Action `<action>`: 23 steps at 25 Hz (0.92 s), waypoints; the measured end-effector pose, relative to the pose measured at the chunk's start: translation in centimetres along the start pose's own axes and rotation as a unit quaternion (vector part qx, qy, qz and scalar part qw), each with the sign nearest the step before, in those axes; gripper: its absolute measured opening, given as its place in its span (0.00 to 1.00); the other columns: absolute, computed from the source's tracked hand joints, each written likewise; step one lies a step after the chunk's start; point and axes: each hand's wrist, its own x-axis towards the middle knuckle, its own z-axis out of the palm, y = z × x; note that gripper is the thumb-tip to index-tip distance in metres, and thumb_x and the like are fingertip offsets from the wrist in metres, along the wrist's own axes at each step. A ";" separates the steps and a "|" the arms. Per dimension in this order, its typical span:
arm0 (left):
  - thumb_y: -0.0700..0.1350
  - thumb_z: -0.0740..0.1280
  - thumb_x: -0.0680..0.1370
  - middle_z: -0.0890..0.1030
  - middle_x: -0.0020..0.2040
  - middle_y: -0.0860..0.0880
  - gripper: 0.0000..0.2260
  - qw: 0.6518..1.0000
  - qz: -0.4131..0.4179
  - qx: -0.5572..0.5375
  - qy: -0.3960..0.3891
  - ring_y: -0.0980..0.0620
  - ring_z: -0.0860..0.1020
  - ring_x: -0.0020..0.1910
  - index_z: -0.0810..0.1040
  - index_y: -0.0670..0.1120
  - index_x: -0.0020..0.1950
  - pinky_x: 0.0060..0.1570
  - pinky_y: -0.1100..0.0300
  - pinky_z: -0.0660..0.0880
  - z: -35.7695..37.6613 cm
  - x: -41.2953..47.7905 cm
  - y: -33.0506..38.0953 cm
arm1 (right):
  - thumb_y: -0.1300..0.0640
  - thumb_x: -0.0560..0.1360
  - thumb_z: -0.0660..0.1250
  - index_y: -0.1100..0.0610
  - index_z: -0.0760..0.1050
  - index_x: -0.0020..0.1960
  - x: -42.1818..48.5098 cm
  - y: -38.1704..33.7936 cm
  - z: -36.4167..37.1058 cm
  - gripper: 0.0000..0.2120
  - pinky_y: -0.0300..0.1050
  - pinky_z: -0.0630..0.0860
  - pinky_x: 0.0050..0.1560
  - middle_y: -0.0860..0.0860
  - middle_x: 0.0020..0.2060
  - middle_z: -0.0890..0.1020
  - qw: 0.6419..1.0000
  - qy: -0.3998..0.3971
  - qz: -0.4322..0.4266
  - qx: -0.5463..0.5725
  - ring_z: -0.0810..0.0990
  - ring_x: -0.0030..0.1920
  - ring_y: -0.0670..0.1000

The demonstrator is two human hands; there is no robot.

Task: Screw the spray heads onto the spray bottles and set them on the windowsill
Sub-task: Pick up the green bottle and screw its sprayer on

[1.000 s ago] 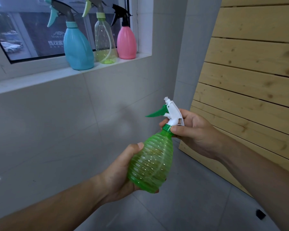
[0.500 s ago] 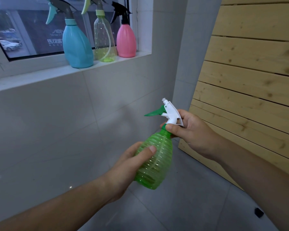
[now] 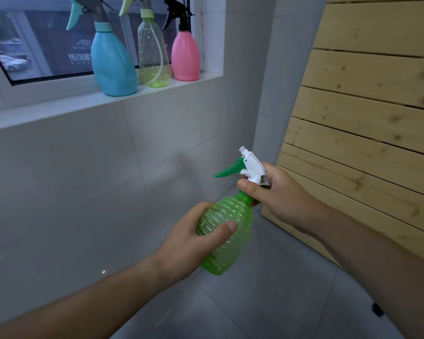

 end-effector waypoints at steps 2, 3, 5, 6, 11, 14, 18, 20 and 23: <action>0.50 0.72 0.72 0.85 0.42 0.51 0.17 0.999 -0.021 -0.033 -0.015 0.54 0.84 0.41 0.81 0.44 0.57 0.39 0.61 0.80 -0.2 0.0 0.1 | 0.53 0.75 0.70 0.57 0.76 0.57 0.1 0.0 -0.5 0.13 0.49 0.80 0.49 0.51 0.44 0.80 0.999 -0.027 0.006 0.032 0.80 0.45 0.49; 0.51 0.72 0.72 0.85 0.43 0.49 0.18 0.998 -0.033 -0.052 -0.024 0.52 0.84 0.42 0.81 0.43 0.58 0.40 0.59 0.81 -0.2 0.0 0.2 | 0.54 0.74 0.70 0.59 0.76 0.55 0.1 -0.1 -0.7 0.13 0.49 0.79 0.49 0.54 0.44 0.79 0.997 -0.044 0.009 0.062 0.80 0.44 0.50; 0.56 0.72 0.69 0.84 0.46 0.45 0.25 0.994 -0.057 -0.087 -0.042 0.47 0.82 0.45 0.80 0.40 0.59 0.43 0.54 0.80 -0.3 0.0 0.1 | 0.58 0.74 0.69 0.59 0.75 0.52 0.1 -0.3 -0.8 0.09 0.43 0.79 0.46 0.58 0.45 0.77 0.985 -0.078 0.024 0.152 0.80 0.43 0.50; 0.57 0.72 0.68 0.83 0.47 0.43 0.29 0.991 -0.070 -0.102 -0.049 0.44 0.82 0.46 0.79 0.38 0.60 0.44 0.53 0.79 -0.2 0.0 0.2 | 0.59 0.74 0.69 0.59 0.75 0.51 0.0 -0.4 -0.8 0.07 0.41 0.79 0.44 0.59 0.46 0.77 0.979 -0.087 0.030 0.183 0.80 0.42 0.49; 0.57 0.71 0.68 0.81 0.47 0.41 0.30 0.988 -0.089 -0.124 -0.039 0.44 0.81 0.44 0.78 0.36 0.59 0.41 0.54 0.80 0.0 0.1 0.1 | 0.56 0.71 0.70 0.55 0.77 0.53 0.2 0.0 -0.8 0.11 0.46 0.76 0.49 0.58 0.48 0.80 0.986 -0.080 0.019 0.143 0.81 0.47 0.51; 0.58 0.71 0.68 0.82 0.46 0.42 0.28 0.986 -0.096 -0.129 -0.040 0.45 0.82 0.43 0.80 0.39 0.59 0.40 0.54 0.80 0.0 0.1 -0.1 | 0.57 0.71 0.71 0.58 0.77 0.54 0.1 0.0 -0.8 0.13 0.50 0.79 0.53 0.60 0.49 0.80 0.989 -0.062 -0.004 0.132 0.80 0.48 0.53; 0.58 0.71 0.69 0.85 0.49 0.42 0.27 0.976 -0.130 -0.161 -0.061 0.43 0.83 0.46 0.82 0.42 0.59 0.45 0.49 0.80 -0.1 0.0 -0.2 | 0.58 0.71 0.71 0.57 0.77 0.54 0.0 -0.3 -0.7 0.12 0.49 0.79 0.55 0.58 0.49 0.82 0.993 -0.046 -0.025 0.107 0.81 0.48 0.50; 0.58 0.71 0.68 0.84 0.46 0.44 0.25 0.988 -0.084 -0.121 -0.037 0.46 0.83 0.44 0.82 0.41 0.56 0.41 0.53 0.81 -0.2 0.1 -0.3 | 0.57 0.70 0.71 0.57 0.78 0.54 0.1 -0.4 -0.7 0.13 0.48 0.79 0.53 0.59 0.49 0.82 0.990 -0.052 -0.007 0.127 0.82 0.47 0.51; 0.57 0.73 0.66 0.84 0.42 0.48 0.23 0.998 -0.024 -0.058 0.002 0.51 0.83 0.41 0.82 0.45 0.55 0.39 0.59 0.80 -0.1 -0.1 -0.3 | 0.56 0.72 0.70 0.64 0.76 0.56 0.1 -0.3 -0.8 0.17 0.51 0.80 0.54 0.63 0.47 0.83 0.993 -0.058 0.002 0.100 0.83 0.47 0.52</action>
